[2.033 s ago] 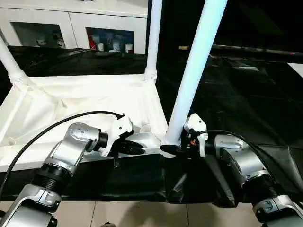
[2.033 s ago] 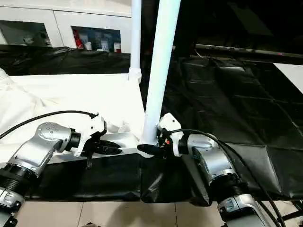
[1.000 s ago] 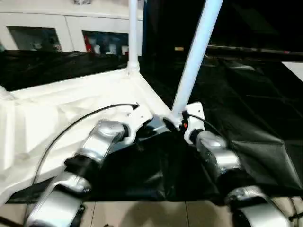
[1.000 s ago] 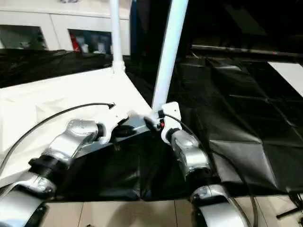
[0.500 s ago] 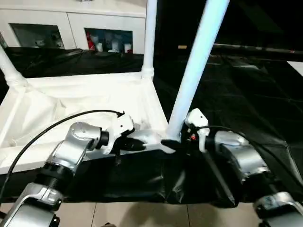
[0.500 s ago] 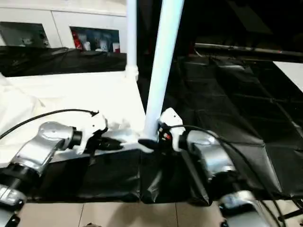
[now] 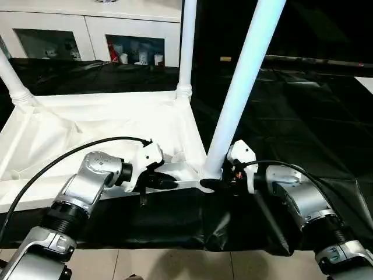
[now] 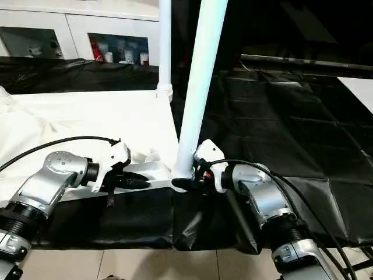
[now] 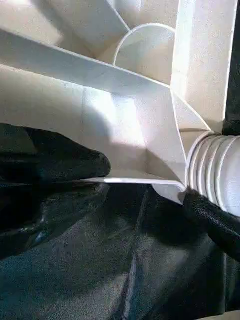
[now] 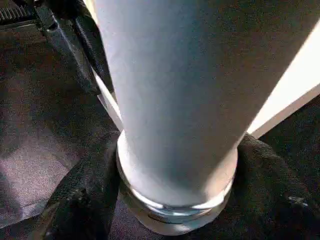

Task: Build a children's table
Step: Rotate leg to tighten

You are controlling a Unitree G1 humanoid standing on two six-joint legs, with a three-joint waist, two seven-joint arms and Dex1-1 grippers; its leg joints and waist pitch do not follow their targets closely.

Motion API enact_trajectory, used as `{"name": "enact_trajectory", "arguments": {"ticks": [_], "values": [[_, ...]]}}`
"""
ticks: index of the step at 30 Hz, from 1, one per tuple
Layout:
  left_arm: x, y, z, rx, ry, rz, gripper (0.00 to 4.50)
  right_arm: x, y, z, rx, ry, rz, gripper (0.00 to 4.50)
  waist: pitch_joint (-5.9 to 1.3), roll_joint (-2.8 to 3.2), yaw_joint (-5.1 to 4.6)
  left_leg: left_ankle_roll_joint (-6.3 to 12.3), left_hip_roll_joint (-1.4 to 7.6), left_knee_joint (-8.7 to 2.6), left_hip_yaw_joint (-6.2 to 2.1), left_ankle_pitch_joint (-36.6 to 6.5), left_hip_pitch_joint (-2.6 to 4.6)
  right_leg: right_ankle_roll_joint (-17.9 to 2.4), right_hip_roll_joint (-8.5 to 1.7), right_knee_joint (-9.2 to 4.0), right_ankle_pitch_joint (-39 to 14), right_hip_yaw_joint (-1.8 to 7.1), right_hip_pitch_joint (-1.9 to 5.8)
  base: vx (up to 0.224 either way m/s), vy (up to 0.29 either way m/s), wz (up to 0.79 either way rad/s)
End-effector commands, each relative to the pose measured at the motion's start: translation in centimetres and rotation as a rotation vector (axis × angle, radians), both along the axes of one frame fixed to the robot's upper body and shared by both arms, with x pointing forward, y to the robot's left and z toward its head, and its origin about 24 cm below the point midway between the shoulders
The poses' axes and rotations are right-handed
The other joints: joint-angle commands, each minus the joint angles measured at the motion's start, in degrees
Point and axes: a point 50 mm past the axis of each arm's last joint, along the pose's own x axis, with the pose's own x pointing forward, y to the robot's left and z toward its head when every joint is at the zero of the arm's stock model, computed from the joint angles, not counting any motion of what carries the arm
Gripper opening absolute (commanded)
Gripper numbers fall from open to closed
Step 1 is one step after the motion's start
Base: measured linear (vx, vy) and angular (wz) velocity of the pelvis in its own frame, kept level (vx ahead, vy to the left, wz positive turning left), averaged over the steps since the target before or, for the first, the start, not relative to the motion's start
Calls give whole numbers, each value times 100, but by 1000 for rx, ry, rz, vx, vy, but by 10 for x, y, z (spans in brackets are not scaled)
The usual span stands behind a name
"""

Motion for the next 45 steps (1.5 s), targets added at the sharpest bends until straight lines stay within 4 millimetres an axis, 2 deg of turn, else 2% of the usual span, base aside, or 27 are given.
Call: {"name": "enact_trajectory", "arguments": {"ticks": [1, 5, 7, 8, 9, 11, 12, 13, 14, 16, 17, 22, 24, 26, 29, 31, 32, 33, 36, 37, 40, 43, 45], "values": [[-2, -5, 2, -45, 10, -21, 0, -3, 1, 0, 5, 5, 11, 280, -327, -22, -8, 137, 87, -326, 26, -1325, 66, -1174, -249, -390, -986, 178, 264, 0, 0, 0], [2, -7, -1, -41, 0, 32, 0, -1, 1, -8, 11, 16, -83, 277, -326, -18, 5, 119, 89, -327, 29, -1301, 68, -1183, -250, -387, -949, 179, 260, 0, 0, 0], [11, -12, -7, -12, -34, 132, 0, 8, -2, -21, -26, 20, -272, 277, -310, -27, -14, 44, 81, -341, 23, -1416, 74, -1136, -249, -411, -1177, 175, 246, 0, 0, 0], [12, -13, -8, -6, -39, 147, 0, 9, -2, -23, -33, 18, -302, 277, -303, -21, -18, 11, 78, -347, 25, -1485, 84, -1106, -252, -430, -1323, 178, 236, 0, 0, 0], [17, -16, -11, 13, -58, 199, 0, 13, -3, -28, -41, 21, -414, 277, -294, -13, -36, -116, 77, -363, 5, -1723, 100, -989, -268, -468, -1791, 175, 222, 0, 0, 0], [24, -26, -14, 20, -79, 278, 0, 20, -1, -34, -2, 52, -619, 277, -289, -10, -71, -195, 74, -375, -5, -1862, 115, -919, -263, -491, -1981, 186, 188, 0, 0, 0], [25, -29, -14, 20, -84, 296, 0, 21, 0, -35, 8, 58, -655, 277, -297, -13, -83, -233, 61, -373, -24, -1973, 124, -880, -268, -499, -2134, 175, 192, 0, 0, 0], [28, -34, -15, 18, -90, 329, 0, 23, 2, -36, 26, 69, -723, 277, -298, -30, -98, -227, 69, -380, -22, -1947, 113, -861, -265, -507, -2106, 177, 207, 0, 0, 0], [29, -37, -15, 15, -89, 348, 0, 25, 4, -37, 35, 73, -760, 277, -299, 14, -92, -232, 59, -374, -29, -1932, 107, -851, -270, -500, -2071, 177, 198, 0, 0, 0], [32, -49, -16, 16, -82, 365, 0, 27, 15, -36, 55, 70, -816, 277, -305, 0, -111, -191, 53, -370, -23, -2013, 120, -829, -260, -521, -2074, 176, 184, 0, 0, 0], [32, -52, -16, 19, -79, 362, 0, 28, 19, -36, 51, 61, -821, 277, -309, 33, -109, -185, 53, -367, -19, -1963, 108, -827, -258, -521, -1960, 183, 184, 0, 0, 0], [35, -56, -13, 20, -107, 330, 0, 31, 34, -30, 82, 16, -756, 277, -323, 48, -117, -137, 47, -369, -20, -1894, 80, -898, -245, -492, -1585, 175, 214, 0, 0, 0], [35, -53, -12, 20, -110, 319, 0, 32, 34, -26, 94, -8, -724, 347, -324, 39, -111, -105, 53, -366, -19, -1892, 78, -932, -248, -485, -1526, 174, 222, 0, 0, 0], [32, -48, -12, 16, -111, 285, 0, 33, 31, -22, 84, -49, -663, 353, -322, 29, -107, -66, 54, -367, -20, -1887, 67, -943, -251, -489, -1551, 168, 235, 0, 0, 0], [29, -41, -12, 12, -101, 241, 0, 34, 26, -18, 87, -65, -612, 389, -327, 20, -101, -8, 57, -359, -12, -1745, 54, -978, -263, -474, -1463, 172, 250, 0, 0, 0], [22, -34, -11, 0, -85, 168, 0, 32, 20, -14, 61, -90, -497, 393, -325, 15, -105, 26, 63, -360, -9, -1681, 45, -999, -263, -472, -1414, 171, 255, 0, 0, 0], [22, -34, -11, 0, -85, 168, 0, 32, 20, -14, 61, -90, -497, 393, -333, 16, -96, 45, 64, -355, -14, -1651, 44, -1018, -264, -461, -1369, 164, 270, 0, 0, 0], [15, -27, -10, -8, -62, 102, 0, 28, 12, -12, -2, -123, -392, 393, -328, 23, -102, 61, 69, -353, 0, -1580, 51, -1058, -252, -455, -1245, 175, 253, 0, 0, 0], [8, -16, -10, -1, -10, 39, 0, 22, 2, -8, -7, -109, -279, 393, -324, 29, -93, 133, 85, -348, 8, -1528, 55, -1158, -242, -418, -1005, 180, 264, 0, 0, 0], [6, -12, -10, 5, 1, 27, 0, 21, -1, -6, 1, -100, -248, 393, -329, 16, -99, 156, 84, -344, 12, -1523, 58, -1178, -238, -415, -971, 181, 263, 0, 0, 0], [3, -8, -9, 9, 19, 7, 0, 17, -3, -3, 10, -90, -202, 393, -329, 37, -88, 175, 101, -345, 13, -1442, 71, -1293, -235, -389, -745, 178, 263, 0, 0, 0], [-2, -4, -7, 7, 53, -25, 0, 10, -5, -4, -5, -66, -124, 393, -320, 27, -90, 162, 100, -352, 13, -1494, 73, -1314, -241, -392, -815, 174, 273, 0, 0, 0], [-2, -2, -7, 8, 51, -25, 0, 7, -4, -8, -22, -55, -94, 393, -306, 19, -100, 140, 89, -354, 18, -1594, 67, -1271, -245, -422, -1084, 179, 258, 0, 0, 0]]}}
